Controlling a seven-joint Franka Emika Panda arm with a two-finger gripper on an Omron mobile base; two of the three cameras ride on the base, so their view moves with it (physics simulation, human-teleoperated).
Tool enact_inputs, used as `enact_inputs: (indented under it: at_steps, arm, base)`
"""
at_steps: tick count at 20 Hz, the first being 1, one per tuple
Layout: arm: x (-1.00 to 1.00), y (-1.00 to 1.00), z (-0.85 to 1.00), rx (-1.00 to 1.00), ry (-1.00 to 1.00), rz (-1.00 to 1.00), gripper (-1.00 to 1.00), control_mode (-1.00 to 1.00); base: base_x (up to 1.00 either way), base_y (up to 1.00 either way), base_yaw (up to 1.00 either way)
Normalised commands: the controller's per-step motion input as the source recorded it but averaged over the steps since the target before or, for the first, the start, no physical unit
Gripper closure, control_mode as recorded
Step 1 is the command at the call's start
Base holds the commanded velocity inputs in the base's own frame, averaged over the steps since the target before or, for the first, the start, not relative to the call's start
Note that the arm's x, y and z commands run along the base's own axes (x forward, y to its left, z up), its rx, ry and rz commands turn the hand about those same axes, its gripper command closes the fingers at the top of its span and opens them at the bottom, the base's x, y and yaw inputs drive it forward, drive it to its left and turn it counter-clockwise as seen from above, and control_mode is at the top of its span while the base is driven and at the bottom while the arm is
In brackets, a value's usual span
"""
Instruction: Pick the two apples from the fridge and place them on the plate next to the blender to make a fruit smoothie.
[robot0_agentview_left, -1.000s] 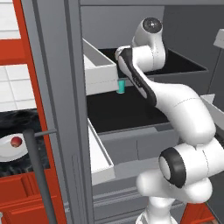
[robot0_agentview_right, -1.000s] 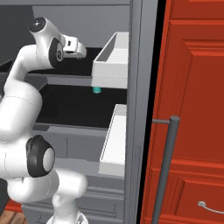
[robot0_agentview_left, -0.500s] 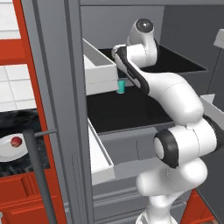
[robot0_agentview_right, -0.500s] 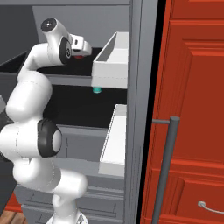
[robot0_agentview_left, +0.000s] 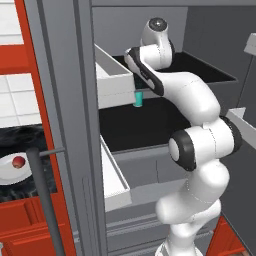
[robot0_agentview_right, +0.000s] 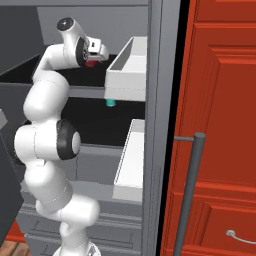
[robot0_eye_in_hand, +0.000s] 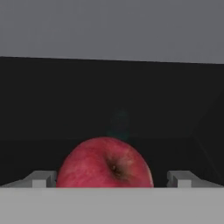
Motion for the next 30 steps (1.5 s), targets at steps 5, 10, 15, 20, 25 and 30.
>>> enact_inputs:
  at_steps: [5,10,15,20,25,30]
  arm:
    - [0.05,0.04,-0.35,0.0,0.02,0.0,-1.0,-1.0]
    - [-0.05,0.02,-0.56,0.0,-0.01,0.0,1.0,-1.0]
    - [-0.61,0.0,0.1,0.0,-0.16,0.0,1.0,-1.0]
    - [-1.0,-0.28,0.05,0.13,-0.18,0.0,1.0,-1.0]
    - [-1.0,-0.45,0.0,0.19,-0.15,0.0,1.0,-1.0]
    - [-1.0,-0.32,0.0,0.18,-0.13,-0.01,1.0,-1.0]
  base:
    - [0.0,0.0,0.0]
    - [0.0,0.0,0.0]
    - [0.0,0.0,0.0]
    - [0.0,0.0,0.0]
    - [0.0,0.0,0.0]
    - [0.0,0.0,0.0]
